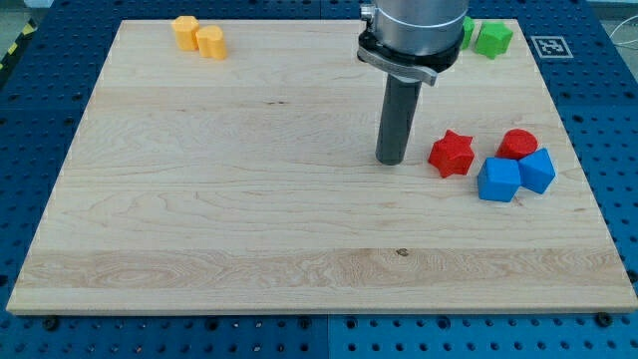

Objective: Slide the red star closer to red circle

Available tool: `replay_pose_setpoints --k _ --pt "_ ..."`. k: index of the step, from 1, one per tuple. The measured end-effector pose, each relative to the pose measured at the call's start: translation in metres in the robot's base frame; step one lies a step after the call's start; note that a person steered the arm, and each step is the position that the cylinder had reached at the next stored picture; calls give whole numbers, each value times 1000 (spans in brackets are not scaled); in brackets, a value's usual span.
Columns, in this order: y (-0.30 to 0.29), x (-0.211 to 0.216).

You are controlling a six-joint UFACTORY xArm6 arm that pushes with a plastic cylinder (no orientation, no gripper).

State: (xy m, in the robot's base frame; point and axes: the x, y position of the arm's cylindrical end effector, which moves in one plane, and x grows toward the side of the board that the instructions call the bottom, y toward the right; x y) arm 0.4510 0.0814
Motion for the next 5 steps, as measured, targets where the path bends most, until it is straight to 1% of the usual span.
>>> replay_pose_setpoints --k 5 --pt "52 -1"
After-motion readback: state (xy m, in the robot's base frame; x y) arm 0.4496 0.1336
